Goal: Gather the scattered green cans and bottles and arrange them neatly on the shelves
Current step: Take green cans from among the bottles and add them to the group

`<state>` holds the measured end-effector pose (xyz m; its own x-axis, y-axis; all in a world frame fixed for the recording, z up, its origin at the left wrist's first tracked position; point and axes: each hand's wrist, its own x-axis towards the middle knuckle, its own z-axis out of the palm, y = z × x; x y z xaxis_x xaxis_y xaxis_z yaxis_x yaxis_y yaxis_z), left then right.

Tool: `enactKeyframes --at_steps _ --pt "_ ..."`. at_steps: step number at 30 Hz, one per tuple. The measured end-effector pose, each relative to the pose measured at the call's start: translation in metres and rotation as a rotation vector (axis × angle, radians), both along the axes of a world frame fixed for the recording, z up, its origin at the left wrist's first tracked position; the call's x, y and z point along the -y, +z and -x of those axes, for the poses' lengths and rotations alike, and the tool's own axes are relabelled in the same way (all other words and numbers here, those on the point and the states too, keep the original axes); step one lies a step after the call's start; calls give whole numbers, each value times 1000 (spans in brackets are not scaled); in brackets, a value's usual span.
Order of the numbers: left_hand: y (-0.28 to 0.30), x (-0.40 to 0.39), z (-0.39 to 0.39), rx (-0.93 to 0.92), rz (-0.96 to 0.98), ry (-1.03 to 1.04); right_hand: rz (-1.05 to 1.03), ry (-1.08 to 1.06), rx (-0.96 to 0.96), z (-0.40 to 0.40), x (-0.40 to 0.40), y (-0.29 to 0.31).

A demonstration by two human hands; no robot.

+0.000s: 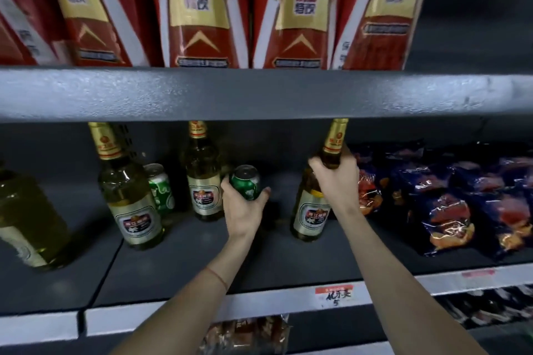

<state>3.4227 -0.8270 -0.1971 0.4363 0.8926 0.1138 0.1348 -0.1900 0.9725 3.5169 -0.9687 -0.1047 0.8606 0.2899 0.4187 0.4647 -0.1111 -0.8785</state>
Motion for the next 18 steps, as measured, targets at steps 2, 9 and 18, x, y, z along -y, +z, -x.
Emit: enactKeyframes --at_steps 2,9,18 --pt "4 0 -11 -25 -9 77 4 28 -14 0 2 -1" --pt "5 3 -18 62 41 165 34 92 37 12 3 -8" --pt "27 26 46 229 -54 62 -83 48 238 18 16 -12"
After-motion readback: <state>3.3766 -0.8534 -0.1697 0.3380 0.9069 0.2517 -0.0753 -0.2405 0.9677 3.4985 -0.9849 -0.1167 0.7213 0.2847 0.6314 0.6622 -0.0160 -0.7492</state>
